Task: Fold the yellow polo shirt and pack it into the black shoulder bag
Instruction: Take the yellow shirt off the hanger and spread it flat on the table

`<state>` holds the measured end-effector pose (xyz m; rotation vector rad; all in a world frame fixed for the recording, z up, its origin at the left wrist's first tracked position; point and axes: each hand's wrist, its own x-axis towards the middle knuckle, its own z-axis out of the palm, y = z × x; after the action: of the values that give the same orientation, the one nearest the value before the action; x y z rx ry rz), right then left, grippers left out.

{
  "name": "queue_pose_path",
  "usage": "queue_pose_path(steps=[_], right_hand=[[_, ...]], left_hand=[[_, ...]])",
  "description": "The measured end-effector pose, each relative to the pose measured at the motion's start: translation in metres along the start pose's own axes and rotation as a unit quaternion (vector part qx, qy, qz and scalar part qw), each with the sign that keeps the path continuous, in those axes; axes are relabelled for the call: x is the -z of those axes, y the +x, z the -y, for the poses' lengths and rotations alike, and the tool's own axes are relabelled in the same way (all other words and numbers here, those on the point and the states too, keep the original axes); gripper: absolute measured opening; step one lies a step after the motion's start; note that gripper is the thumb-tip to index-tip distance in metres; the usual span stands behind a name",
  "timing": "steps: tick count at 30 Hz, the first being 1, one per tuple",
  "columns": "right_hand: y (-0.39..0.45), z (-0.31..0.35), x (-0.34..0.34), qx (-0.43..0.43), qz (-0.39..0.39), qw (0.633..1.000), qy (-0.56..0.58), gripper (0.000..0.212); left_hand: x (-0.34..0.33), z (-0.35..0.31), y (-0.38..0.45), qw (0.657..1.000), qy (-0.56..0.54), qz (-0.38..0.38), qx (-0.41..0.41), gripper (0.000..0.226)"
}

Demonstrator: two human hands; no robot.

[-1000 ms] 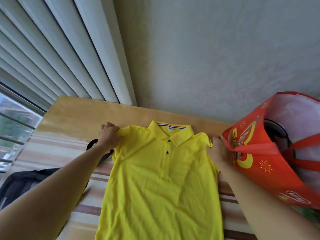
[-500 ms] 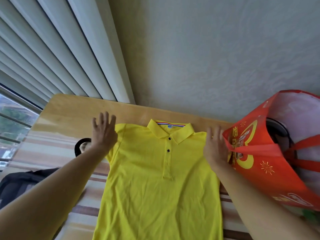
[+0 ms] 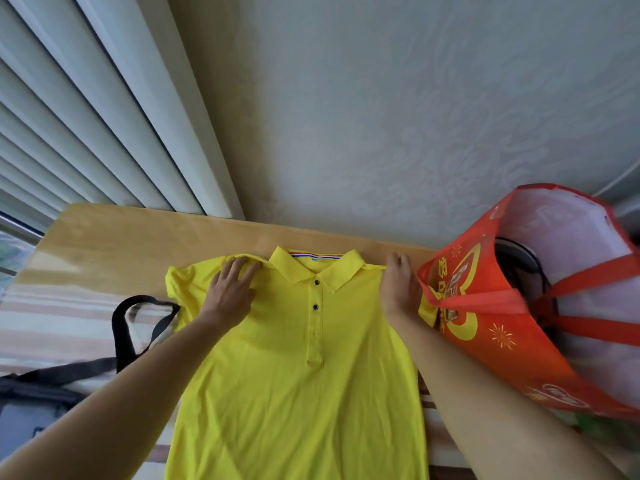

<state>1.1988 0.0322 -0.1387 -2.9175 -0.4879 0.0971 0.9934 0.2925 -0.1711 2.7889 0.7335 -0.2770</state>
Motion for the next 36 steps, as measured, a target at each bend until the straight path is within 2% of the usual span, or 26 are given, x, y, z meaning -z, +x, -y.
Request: queue_pose_path(steps=[4,6,8,9,11,14,18,19,21,23,24,25,27,30,33,36], right_hand=[[0.001,-0.001,-0.009,-0.005,0.005,1.000,0.000,0.032],[-0.008,-0.002,-0.011,0.057,-0.018,0.997,-0.045,0.040],[-0.022,-0.003,-0.018,0.142,-0.035,0.987,-0.060,0.046],[-0.030,-0.003,-0.024,0.169,-0.021,0.984,-0.050,0.048],[-0.045,-0.003,-0.035,0.161,0.049,0.985,-0.024,0.056],[-0.051,-0.003,-0.050,0.119,0.137,0.983,-0.014,0.072],[-0.043,-0.004,-0.047,0.119,0.193,0.974,-0.021,0.073],[-0.043,-0.004,-0.046,0.120,0.192,0.974,-0.019,0.073],[-0.045,-0.004,-0.048,0.123,0.156,0.980,-0.012,0.072],[-0.051,-0.002,-0.051,0.120,0.096,0.988,-0.006,0.069],[-0.054,-0.001,-0.053,0.117,0.074,0.990,-0.003,0.068],[-0.057,0.000,-0.054,0.112,0.062,0.992,-0.002,0.067],[-0.061,0.001,-0.055,0.102,0.057,0.993,-0.004,0.065],[-0.066,0.005,-0.058,0.091,0.056,0.994,-0.008,0.065],[-0.067,0.006,-0.059,0.089,0.064,0.994,-0.011,0.064],[-0.066,0.007,-0.057,0.083,0.069,0.994,-0.015,0.064]], left_hand=[[-0.008,0.013,0.000,0.997,-0.053,0.043,-0.035,0.071],[-0.009,0.016,-0.006,0.997,-0.046,0.012,-0.056,0.075],[-0.010,0.018,-0.013,0.999,-0.028,-0.020,-0.022,0.078],[-0.013,0.019,-0.015,1.000,-0.024,-0.013,0.002,0.081],[-0.020,0.021,-0.017,0.999,-0.021,0.025,0.028,0.088],[-0.018,0.029,-0.011,0.998,-0.003,0.052,0.017,0.095],[-0.010,0.033,-0.006,0.997,0.004,0.075,0.012,0.095],[-0.009,0.031,-0.011,0.998,-0.006,0.051,0.025,0.093],[-0.007,0.027,-0.023,0.993,-0.053,-0.067,0.087,0.081],[-0.005,0.032,-0.034,0.958,-0.091,-0.168,0.214,0.066],[-0.002,0.038,-0.038,0.936,-0.110,-0.163,0.292,0.064],[0.001,0.045,-0.041,0.916,-0.122,-0.125,0.360,0.065],[0.008,0.058,-0.043,0.899,-0.109,-0.040,0.422,0.064],[0.023,0.071,-0.041,0.909,-0.111,-0.005,0.402,0.049],[0.031,0.078,-0.041,0.909,-0.177,-0.026,0.375,0.023],[0.030,0.084,-0.049,0.893,-0.199,-0.049,0.401,0.017]])
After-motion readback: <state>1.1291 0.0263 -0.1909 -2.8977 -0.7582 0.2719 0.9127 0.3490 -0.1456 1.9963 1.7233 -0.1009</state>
